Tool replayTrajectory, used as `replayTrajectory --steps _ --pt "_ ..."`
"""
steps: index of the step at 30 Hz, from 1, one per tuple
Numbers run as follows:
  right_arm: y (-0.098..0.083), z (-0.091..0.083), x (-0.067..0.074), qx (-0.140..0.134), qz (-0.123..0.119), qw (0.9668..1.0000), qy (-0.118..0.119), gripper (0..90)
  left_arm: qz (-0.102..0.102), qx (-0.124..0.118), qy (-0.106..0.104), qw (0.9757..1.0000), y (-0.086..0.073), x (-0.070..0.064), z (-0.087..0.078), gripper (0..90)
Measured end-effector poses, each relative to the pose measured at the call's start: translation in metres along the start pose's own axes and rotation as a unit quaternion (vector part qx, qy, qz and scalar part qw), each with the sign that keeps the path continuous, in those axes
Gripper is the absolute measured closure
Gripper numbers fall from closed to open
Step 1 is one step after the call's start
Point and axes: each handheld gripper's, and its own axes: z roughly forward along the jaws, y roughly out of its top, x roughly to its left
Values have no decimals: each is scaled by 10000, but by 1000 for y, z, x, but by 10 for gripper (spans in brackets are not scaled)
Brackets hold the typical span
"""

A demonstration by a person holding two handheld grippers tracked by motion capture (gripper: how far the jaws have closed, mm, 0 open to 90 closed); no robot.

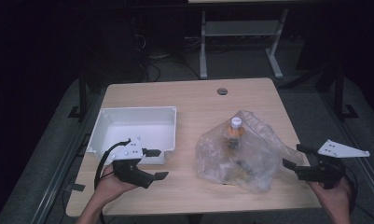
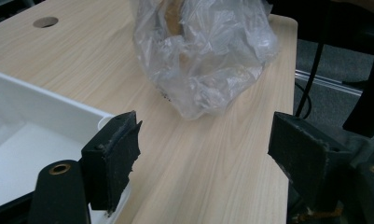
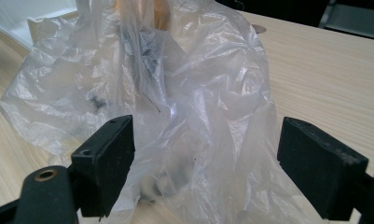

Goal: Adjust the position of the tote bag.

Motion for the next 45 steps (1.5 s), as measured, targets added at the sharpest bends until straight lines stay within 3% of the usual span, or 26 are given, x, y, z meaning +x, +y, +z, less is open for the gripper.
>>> replayTrajectory --steps 6,17,33,45 --pt "1 -2 1 7 -54 10000 -31 183 -36 41 -168 9998 6 2 7 275" --pt "1 -4 1 5 -85 10000 -18 184 107 162 -363 9992 29 1 24 271" --pt "0 -4 -2 -17 -56 10000 33 191 460 457 -697 9955 62 -6 63 272" --pt "1 -3 0 -34 -77 9999 66 196 537 625 -802 9934 80 -8 88 285"
